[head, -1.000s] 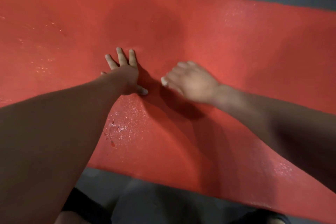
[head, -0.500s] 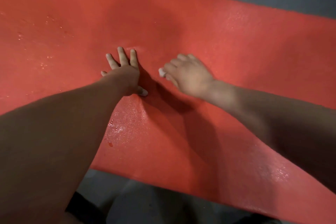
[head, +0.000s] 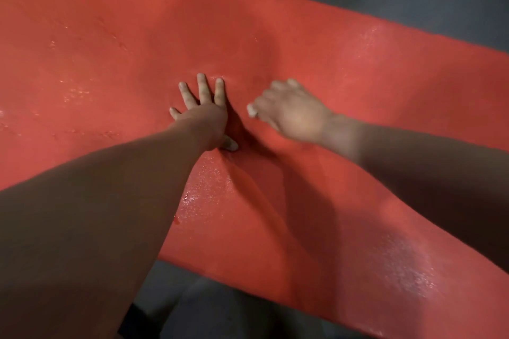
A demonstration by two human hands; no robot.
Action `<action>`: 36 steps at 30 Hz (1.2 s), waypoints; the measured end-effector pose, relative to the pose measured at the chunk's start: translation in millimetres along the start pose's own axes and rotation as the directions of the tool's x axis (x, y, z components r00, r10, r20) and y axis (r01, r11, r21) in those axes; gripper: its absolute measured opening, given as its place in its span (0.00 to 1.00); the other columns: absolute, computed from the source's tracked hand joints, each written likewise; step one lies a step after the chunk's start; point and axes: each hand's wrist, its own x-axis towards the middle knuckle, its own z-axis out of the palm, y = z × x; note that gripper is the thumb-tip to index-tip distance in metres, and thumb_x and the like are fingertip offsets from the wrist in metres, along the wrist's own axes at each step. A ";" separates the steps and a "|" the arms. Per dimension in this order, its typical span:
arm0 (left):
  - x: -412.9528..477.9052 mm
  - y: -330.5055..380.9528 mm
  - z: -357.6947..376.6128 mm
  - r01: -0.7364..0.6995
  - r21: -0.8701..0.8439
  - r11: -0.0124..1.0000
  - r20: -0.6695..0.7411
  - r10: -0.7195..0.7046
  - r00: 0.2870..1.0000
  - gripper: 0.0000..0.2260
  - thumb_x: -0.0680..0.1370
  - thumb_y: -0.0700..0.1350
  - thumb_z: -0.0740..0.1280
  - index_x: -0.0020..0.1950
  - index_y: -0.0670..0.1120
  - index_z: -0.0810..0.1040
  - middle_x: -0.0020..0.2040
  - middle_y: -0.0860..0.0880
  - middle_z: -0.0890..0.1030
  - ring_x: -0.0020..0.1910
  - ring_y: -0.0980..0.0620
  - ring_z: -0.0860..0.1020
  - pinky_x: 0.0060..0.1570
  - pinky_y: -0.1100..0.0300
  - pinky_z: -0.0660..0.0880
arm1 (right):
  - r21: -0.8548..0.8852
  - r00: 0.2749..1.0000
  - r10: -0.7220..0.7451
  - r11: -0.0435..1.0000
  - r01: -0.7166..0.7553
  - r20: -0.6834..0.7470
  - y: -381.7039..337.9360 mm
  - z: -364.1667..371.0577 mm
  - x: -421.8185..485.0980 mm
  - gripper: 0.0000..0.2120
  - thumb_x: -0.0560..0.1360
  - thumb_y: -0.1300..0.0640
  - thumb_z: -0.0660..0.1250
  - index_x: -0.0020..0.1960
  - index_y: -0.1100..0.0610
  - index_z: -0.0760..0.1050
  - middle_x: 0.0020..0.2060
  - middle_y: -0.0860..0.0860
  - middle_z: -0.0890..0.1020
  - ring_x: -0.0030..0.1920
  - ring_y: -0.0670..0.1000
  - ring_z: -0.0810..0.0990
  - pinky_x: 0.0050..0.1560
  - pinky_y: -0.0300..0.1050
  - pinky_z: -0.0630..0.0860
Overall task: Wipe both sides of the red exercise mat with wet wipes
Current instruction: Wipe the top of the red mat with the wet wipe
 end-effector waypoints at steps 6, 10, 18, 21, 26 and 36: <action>0.4 2.0 -0.6 0.013 0.003 1.000 0.004 -0.013 1.000 0.66 0.67 0.55 0.81 0.78 0.52 0.26 0.76 0.44 0.22 0.76 0.31 0.29 0.71 0.24 0.48 | 0.087 0.733 0.654 0.754 -0.651 -0.186 11.8 2.4 27.0 0.09 0.76 0.56 0.60 0.52 0.50 0.77 0.45 0.54 0.82 0.51 0.61 0.77 0.50 0.54 0.70; 0.9 1.0 -0.2 0.020 -0.002 1.000 0.004 -0.020 1.000 0.66 0.67 0.55 0.82 0.79 0.52 0.26 0.76 0.45 0.22 0.76 0.31 0.28 0.71 0.23 0.49 | 0.079 0.996 0.079 0.994 -0.076 -0.029 -22.5 11.9 13.2 0.06 0.77 0.55 0.63 0.52 0.51 0.76 0.42 0.51 0.79 0.48 0.58 0.76 0.46 0.53 0.70; -0.3 1.5 -1.5 0.016 -0.015 1.000 0.004 -0.016 1.000 0.67 0.66 0.56 0.81 0.78 0.52 0.26 0.76 0.46 0.22 0.76 0.32 0.28 0.71 0.24 0.48 | 0.111 0.752 0.633 0.774 -0.624 -0.185 35.8 1.1 35.6 0.09 0.78 0.55 0.59 0.53 0.51 0.77 0.48 0.54 0.82 0.52 0.62 0.77 0.52 0.55 0.70; -0.2 -1.5 0.9 0.009 -0.024 1.000 -0.012 -0.009 1.000 0.67 0.66 0.56 0.82 0.78 0.52 0.26 0.77 0.46 0.22 0.76 0.33 0.28 0.71 0.24 0.48 | 0.161 0.987 0.144 0.978 -0.131 -0.070 0.9 9.4 30.7 0.07 0.78 0.56 0.61 0.52 0.51 0.76 0.44 0.52 0.79 0.47 0.59 0.76 0.48 0.54 0.73; 0.7 -0.5 -0.3 0.016 -0.029 0.999 -0.012 -0.016 1.000 0.67 0.66 0.55 0.82 0.79 0.52 0.26 0.77 0.47 0.23 0.76 0.33 0.29 0.71 0.25 0.47 | 0.004 0.993 0.115 0.993 -0.114 -0.031 32.8 -2.6 35.8 0.08 0.79 0.51 0.60 0.54 0.48 0.76 0.46 0.51 0.80 0.51 0.58 0.76 0.50 0.53 0.70; 3.3 0.9 -2.5 0.036 -0.029 0.999 0.000 -0.036 0.999 0.68 0.66 0.56 0.82 0.78 0.53 0.25 0.76 0.47 0.21 0.76 0.33 0.28 0.72 0.25 0.46 | 0.087 1.000 0.000 0.996 -0.002 0.021 20.2 2.5 47.1 0.09 0.80 0.52 0.59 0.54 0.51 0.76 0.45 0.52 0.79 0.48 0.57 0.76 0.50 0.52 0.72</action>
